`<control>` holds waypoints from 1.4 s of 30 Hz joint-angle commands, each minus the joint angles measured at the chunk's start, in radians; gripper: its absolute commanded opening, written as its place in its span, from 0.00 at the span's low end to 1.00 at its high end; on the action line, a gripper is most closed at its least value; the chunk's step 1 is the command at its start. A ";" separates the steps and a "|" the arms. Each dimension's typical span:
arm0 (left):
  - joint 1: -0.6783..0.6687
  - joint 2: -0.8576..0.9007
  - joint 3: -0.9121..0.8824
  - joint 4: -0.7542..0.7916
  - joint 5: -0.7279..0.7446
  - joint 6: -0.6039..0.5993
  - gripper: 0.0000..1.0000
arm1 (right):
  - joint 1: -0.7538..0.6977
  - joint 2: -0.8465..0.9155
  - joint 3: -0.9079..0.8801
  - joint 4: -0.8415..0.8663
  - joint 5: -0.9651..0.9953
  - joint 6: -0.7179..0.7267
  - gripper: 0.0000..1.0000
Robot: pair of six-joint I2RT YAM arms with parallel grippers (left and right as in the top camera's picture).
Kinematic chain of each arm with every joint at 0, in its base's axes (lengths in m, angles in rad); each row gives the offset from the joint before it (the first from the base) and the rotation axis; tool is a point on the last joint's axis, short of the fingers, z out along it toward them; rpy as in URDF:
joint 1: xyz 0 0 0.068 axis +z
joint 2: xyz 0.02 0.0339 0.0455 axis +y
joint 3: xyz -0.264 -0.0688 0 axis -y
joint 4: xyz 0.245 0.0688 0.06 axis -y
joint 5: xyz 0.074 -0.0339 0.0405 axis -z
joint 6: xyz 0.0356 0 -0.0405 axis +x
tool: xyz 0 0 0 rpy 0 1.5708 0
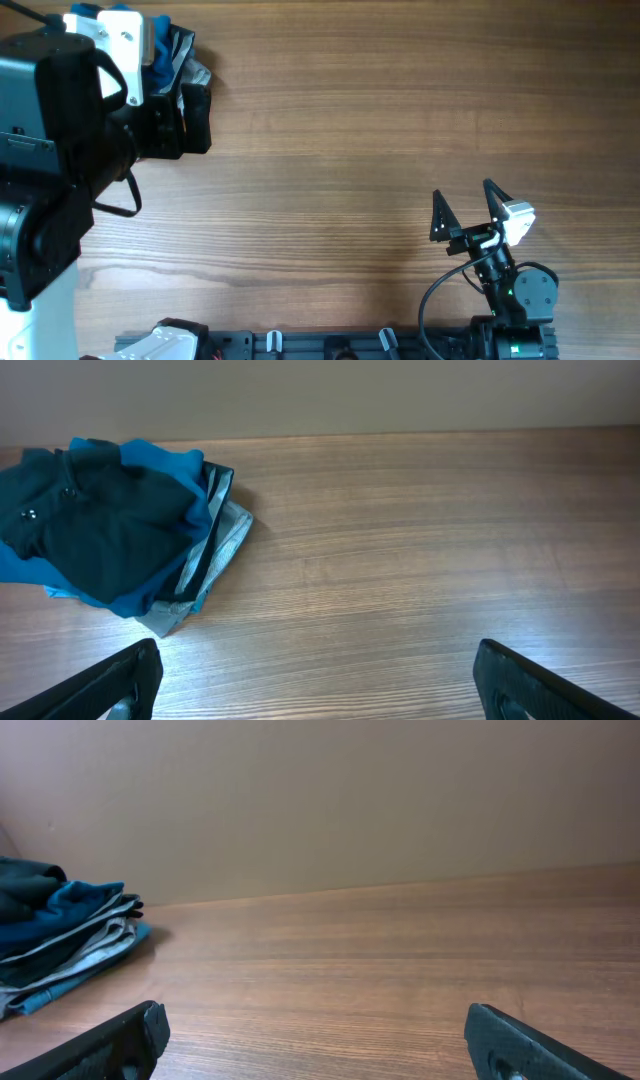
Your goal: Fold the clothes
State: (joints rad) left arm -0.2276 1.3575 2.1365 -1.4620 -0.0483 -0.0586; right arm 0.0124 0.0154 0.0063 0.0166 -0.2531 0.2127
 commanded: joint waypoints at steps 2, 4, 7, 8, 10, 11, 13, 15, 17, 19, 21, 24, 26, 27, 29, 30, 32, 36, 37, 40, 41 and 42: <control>-0.005 -0.002 0.002 -0.024 -0.014 -0.009 1.00 | 0.005 -0.002 -0.001 0.005 0.014 0.011 1.00; -0.004 -0.002 0.002 -0.027 -0.061 0.000 1.00 | 0.005 -0.001 -0.001 0.005 0.014 0.012 1.00; 0.028 -0.010 -0.013 0.008 -0.084 -0.002 1.00 | 0.005 -0.001 -0.001 0.005 0.014 0.011 1.00; 0.041 -0.020 -0.025 0.019 -0.084 -0.002 1.00 | 0.005 -0.001 -0.001 0.005 0.014 0.011 1.00; 0.087 -0.065 -0.090 0.080 -0.081 -0.003 1.00 | 0.005 -0.001 -0.001 0.005 0.014 0.011 1.00; 0.108 -0.090 -0.129 0.118 -0.072 -0.003 1.00 | 0.005 -0.001 -0.001 0.005 0.014 0.012 1.00; 0.167 -0.169 -0.237 0.230 -0.041 -0.002 1.00 | 0.005 -0.002 -0.001 0.005 0.014 0.011 1.00; 0.219 -0.245 -0.338 0.322 -0.017 -0.002 1.00 | 0.005 -0.002 -0.001 0.005 0.014 0.012 1.00; 0.271 -0.333 -0.449 0.406 0.018 -0.002 1.00 | 0.005 -0.001 -0.001 0.005 0.014 0.012 1.00; 0.318 -0.441 -0.577 0.474 0.045 -0.002 1.00 | 0.005 -0.001 -0.001 0.005 0.014 0.011 1.00; 0.329 -0.557 -0.708 0.510 0.048 -0.003 1.00 | 0.005 -0.001 -0.001 0.005 0.014 0.012 1.00; 0.330 -0.690 -0.855 0.544 0.052 -0.003 1.00 | 0.005 -0.001 -0.001 0.005 0.014 0.011 0.99; 0.345 -0.782 -0.960 0.600 0.071 -0.003 1.00 | 0.005 -0.001 -0.001 0.005 0.014 0.012 1.00; 0.358 -0.845 -1.032 0.649 0.095 -0.003 1.00 | 0.005 -0.001 -0.001 0.005 0.014 0.011 1.00; 0.380 -0.958 -1.165 0.750 0.127 -0.003 1.00 | 0.005 -0.002 -0.001 0.005 0.014 0.011 1.00; 0.386 -1.003 -1.221 0.789 0.139 -0.003 1.00 | 0.005 -0.002 -0.001 0.005 0.014 0.011 1.00; 0.388 -1.105 -1.344 0.871 0.152 -0.003 1.00 | 0.005 -0.001 -0.001 0.005 0.014 0.011 1.00; 0.378 -1.262 -1.546 0.971 0.196 -0.003 1.00 | 0.005 -0.002 -0.001 0.005 0.014 0.011 1.00; 0.374 -1.294 -1.588 0.995 0.202 -0.003 1.00 | 0.005 -0.001 -0.001 0.005 0.014 0.011 1.00; 0.367 -1.354 -1.731 1.114 0.224 -0.003 1.00 | 0.005 -0.002 -0.001 0.005 0.014 0.012 1.00; 0.364 -1.352 -1.775 1.157 0.239 -0.003 1.00 | 0.005 -0.001 -0.001 0.005 0.014 0.012 1.00; 0.359 -1.354 -1.836 1.221 0.261 -0.003 1.00 | 0.005 -0.001 -0.001 0.005 0.014 0.012 1.00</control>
State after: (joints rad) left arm 0.1429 0.0170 0.4278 -0.3405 0.1452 -0.0586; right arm 0.0124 0.0158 0.0059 0.0166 -0.2527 0.2127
